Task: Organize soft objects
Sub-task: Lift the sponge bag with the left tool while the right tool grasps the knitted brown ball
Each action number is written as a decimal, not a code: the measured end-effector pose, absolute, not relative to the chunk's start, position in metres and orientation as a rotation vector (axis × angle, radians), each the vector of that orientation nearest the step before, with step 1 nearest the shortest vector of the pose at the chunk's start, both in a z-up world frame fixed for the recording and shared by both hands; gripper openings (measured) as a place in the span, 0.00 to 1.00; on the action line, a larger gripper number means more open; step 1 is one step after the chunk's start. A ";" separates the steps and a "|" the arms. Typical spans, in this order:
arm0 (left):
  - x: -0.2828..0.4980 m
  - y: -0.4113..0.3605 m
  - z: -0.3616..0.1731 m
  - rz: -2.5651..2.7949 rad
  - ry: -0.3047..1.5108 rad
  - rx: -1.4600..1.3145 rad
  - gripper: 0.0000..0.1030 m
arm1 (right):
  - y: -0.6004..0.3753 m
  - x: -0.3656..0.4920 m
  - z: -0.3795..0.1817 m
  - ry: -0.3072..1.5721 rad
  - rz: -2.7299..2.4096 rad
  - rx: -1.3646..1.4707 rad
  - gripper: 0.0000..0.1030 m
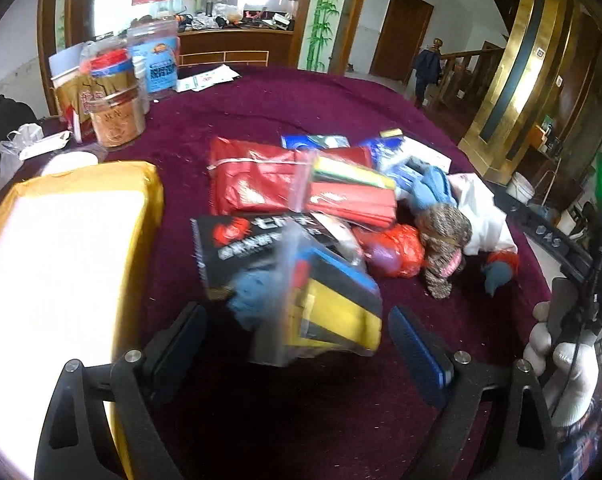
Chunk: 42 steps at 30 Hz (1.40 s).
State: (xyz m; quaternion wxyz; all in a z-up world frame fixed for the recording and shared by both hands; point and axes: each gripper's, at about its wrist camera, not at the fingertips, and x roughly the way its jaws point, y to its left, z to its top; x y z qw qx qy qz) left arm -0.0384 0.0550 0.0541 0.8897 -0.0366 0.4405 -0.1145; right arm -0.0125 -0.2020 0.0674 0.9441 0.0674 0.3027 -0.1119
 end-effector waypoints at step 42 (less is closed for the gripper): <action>-0.072 0.090 0.087 -0.340 0.824 -0.280 0.43 | -0.144 -0.004 0.052 0.719 0.268 0.120 0.57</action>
